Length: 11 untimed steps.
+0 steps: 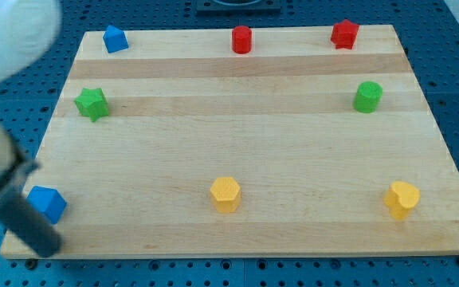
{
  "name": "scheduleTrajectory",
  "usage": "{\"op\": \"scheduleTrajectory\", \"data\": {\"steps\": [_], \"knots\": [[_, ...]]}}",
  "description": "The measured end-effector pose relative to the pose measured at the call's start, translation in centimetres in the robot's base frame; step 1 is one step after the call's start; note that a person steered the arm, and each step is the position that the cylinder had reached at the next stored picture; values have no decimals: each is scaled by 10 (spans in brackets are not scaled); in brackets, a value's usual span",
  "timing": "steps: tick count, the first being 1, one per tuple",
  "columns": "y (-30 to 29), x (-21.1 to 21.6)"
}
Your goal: Move the blue cube below the green star
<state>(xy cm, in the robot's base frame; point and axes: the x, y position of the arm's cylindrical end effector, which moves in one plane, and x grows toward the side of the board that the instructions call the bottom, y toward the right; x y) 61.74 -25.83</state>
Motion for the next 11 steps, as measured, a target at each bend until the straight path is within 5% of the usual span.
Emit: {"op": "scheduleTrajectory", "data": {"steps": [3, 6, 11], "knots": [[-1, -56], [12, -58], [59, -119]]}}
